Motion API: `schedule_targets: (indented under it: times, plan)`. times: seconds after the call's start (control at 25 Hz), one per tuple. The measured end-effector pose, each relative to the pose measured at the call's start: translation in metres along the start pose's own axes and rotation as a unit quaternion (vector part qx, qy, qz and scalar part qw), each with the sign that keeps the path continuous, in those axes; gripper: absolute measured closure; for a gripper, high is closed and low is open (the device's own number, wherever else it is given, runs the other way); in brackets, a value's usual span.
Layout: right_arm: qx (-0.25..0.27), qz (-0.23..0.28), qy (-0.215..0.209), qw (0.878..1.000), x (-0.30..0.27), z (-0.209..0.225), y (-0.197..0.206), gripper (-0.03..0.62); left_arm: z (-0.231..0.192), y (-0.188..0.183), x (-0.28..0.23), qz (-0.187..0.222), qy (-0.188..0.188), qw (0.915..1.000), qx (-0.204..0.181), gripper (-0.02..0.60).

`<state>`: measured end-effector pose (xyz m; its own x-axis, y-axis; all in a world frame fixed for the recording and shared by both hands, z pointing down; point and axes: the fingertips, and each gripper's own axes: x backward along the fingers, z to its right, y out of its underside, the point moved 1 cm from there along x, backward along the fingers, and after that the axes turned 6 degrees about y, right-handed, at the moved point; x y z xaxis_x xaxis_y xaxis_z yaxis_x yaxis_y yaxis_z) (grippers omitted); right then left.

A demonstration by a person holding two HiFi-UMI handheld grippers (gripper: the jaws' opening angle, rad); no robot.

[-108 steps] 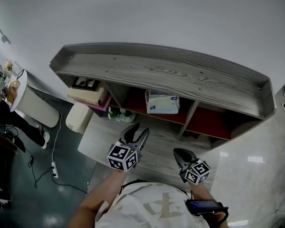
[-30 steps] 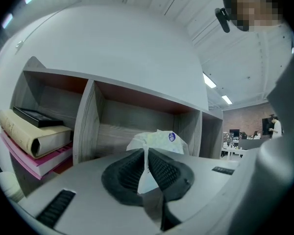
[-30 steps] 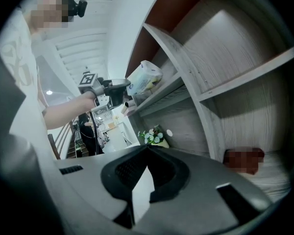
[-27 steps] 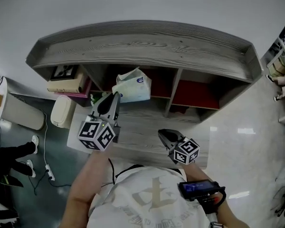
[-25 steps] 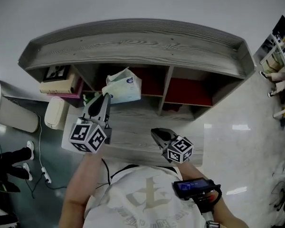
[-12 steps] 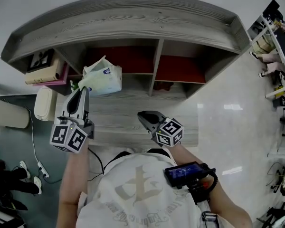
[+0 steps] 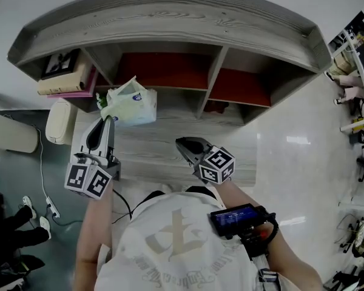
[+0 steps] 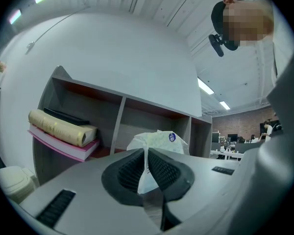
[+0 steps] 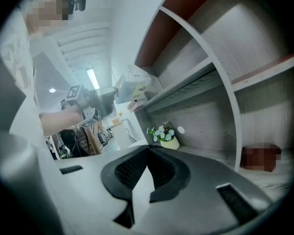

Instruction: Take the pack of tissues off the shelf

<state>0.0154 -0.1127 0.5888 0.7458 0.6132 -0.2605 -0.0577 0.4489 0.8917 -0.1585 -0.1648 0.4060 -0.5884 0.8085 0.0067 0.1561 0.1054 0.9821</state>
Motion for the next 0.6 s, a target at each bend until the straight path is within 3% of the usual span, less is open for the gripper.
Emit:
schedule_targets:
  times: [0.6]
  plan:
    - [0.007, -0.016, -0.015, 1.000, -0.013, -0.014, 0.005, 0.589, -0.027, 0.067, 0.059, -0.035, -0.062, 0.9959, 0.056, 0.548]
